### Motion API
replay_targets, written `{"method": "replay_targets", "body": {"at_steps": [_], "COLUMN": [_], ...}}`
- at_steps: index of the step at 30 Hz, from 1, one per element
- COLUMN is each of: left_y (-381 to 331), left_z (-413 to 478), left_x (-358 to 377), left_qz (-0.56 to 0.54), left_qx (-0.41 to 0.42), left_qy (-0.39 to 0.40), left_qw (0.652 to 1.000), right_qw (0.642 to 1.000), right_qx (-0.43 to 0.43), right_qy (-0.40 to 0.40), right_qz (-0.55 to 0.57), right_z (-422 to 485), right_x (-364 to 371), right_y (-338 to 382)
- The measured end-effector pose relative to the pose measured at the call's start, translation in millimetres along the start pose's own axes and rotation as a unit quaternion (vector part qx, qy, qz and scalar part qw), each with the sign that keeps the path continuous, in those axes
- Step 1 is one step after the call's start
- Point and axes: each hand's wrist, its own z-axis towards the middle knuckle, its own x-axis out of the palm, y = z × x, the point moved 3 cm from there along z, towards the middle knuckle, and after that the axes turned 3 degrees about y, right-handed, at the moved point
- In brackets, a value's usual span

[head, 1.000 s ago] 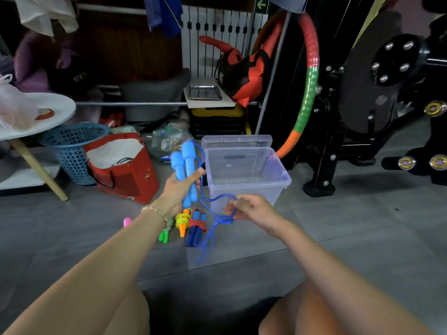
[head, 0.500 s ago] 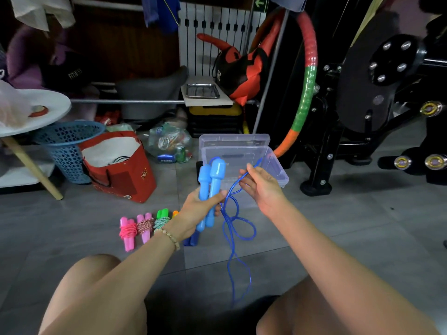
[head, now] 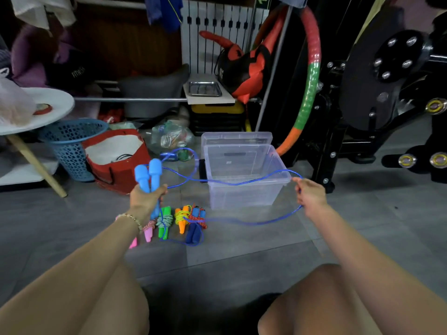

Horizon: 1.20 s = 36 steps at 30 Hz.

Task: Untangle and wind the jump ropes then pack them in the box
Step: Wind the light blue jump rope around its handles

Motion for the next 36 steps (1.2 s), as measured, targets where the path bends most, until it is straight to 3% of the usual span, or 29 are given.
{"method": "replay_targets", "body": {"at_steps": [7, 12, 14, 18, 27, 32, 36], "left_y": [3, -1, -3, -9, -25, -35, -40], "left_z": [-17, -56, -73, -84, -81, -77, -82], "left_x": [33, 84, 102, 122, 125, 111, 107], "left_qz": [0.086, 0.054, 0.022, -0.065, -0.034, -0.054, -0.043], "left_qx": [-0.033, -0.054, -0.063, -0.069, -0.018, -0.053, -0.064], "left_qy": [0.123, 0.246, 0.295, 0.341, 0.303, 0.32, 0.364], "left_qw": [0.988, 0.966, 0.953, 0.935, 0.952, 0.944, 0.928], "right_qw": [0.986, 0.96, 0.959, 0.968, 0.964, 0.983, 0.977], "right_qx": [0.051, 0.079, 0.059, 0.005, 0.023, -0.011, -0.022], "right_qy": [0.146, 0.246, 0.268, 0.25, 0.261, 0.108, 0.097], "right_qz": [0.057, 0.104, 0.067, 0.032, 0.047, -0.145, -0.19], "right_z": [-13, -37, -43, -43, -50, -37, -40], "right_x": [37, 78, 90, 98, 96, 74, 73], "right_y": [-9, -6, -1, 9, 9, 6, 6]}}
